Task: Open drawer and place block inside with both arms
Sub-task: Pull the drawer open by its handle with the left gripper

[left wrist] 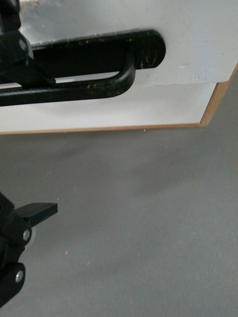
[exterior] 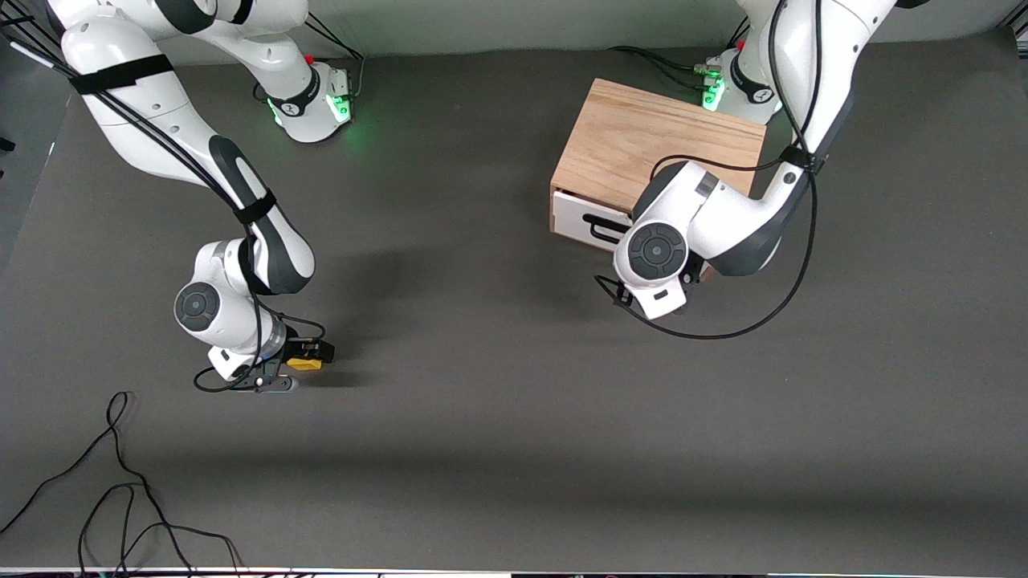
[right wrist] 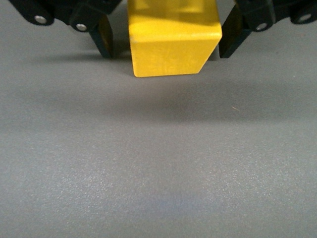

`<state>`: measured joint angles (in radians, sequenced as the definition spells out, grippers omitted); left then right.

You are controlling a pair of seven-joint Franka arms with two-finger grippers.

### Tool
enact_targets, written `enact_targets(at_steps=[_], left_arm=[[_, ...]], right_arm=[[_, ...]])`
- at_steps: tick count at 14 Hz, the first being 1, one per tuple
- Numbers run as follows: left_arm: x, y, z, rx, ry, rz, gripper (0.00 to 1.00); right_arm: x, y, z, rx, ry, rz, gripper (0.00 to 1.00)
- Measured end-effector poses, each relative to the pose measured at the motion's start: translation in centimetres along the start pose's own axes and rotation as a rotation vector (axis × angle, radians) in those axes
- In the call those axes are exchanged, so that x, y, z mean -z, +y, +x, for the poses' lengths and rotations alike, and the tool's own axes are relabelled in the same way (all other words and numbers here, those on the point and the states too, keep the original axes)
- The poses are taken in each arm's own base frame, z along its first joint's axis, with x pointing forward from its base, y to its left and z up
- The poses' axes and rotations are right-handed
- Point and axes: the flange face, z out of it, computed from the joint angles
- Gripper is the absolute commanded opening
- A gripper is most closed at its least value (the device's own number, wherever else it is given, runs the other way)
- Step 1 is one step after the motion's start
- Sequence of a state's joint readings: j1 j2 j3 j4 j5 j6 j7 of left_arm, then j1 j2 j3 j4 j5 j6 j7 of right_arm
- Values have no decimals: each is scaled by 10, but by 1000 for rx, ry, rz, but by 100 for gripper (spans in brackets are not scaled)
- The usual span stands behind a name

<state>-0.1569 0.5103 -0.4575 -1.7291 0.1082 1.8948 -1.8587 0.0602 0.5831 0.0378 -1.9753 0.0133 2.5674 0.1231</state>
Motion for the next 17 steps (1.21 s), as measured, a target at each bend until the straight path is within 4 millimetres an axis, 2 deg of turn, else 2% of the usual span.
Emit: enact_targets(at_steps=[4, 6, 9, 12, 17], left_arm=[[2, 12, -3, -19, 17, -17, 100], [12, 24, -2, -20, 14, -59, 100], [21, 45, -1, -19, 0, -98, 100], [23, 52, 1, -20, 3, -104, 100], [38, 70, -1, -41, 12, -253, 100]], right_arm=[[0, 0, 0, 0, 1, 0, 88], [0, 0, 0, 0, 1, 0, 85], [0, 0, 0, 0, 1, 0, 76], [1, 1, 1, 4, 3, -4, 69], [3, 2, 2, 7, 7, -8, 46]])
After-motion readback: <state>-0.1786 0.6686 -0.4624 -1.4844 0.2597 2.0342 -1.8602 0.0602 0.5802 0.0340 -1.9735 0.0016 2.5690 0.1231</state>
